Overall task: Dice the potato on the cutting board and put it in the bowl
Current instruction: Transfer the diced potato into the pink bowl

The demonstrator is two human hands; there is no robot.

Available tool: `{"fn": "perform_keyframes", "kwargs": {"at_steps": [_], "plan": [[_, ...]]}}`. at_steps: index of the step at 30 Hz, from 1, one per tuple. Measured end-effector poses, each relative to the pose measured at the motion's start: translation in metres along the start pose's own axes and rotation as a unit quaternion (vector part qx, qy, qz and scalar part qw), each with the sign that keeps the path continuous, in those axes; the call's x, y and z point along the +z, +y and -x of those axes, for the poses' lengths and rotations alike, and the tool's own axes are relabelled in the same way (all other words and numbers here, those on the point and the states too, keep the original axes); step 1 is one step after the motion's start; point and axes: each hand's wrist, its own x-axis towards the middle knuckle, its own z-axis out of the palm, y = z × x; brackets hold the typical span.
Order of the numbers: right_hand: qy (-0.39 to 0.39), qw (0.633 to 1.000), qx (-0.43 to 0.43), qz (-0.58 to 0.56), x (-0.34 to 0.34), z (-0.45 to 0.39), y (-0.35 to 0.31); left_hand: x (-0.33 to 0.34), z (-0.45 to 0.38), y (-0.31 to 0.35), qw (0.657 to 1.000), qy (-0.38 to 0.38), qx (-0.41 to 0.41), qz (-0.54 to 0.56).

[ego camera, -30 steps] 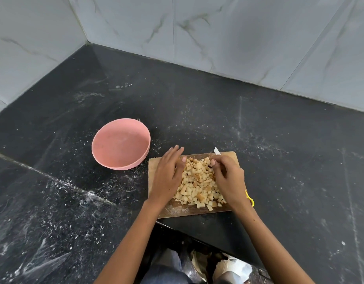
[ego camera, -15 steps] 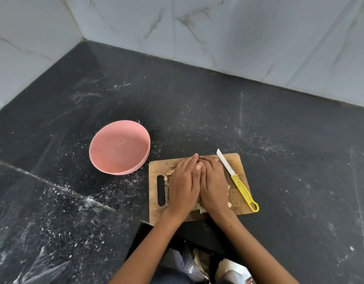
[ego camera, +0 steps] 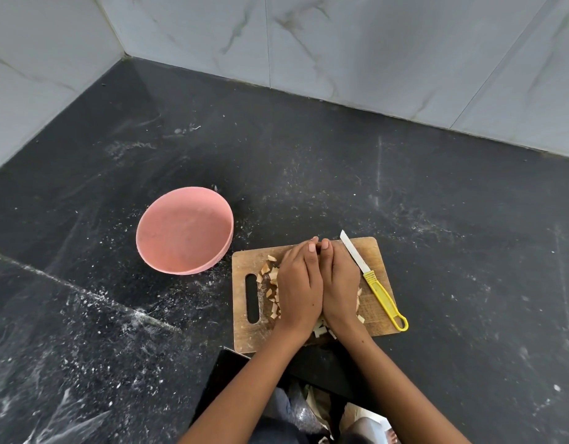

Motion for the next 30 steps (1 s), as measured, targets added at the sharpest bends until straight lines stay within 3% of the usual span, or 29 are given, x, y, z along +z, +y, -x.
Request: {"fn": "perform_keyframes", "kwargs": {"at_steps": [12,17,24,30], "plan": [[0.02,0.989,0.092,-0.111,0.0,-0.009,-0.004,0.013,-0.003,0.015,0.988,0.06,-0.055,0.128],[0.025,0.978,0.14,-0.156,-0.001,-0.011,-0.007,0.016,-0.002,0.026,0.967,0.074,-0.117,0.215],[0.006,0.944,0.219,-0.245,-0.003,-0.017,-0.021,0.016,-0.011,0.032,0.938,0.09,-0.166,0.29],[-0.006,0.892,0.275,-0.358,-0.006,-0.021,-0.038,0.009,-0.014,0.042,0.905,0.102,-0.197,0.364]]}}
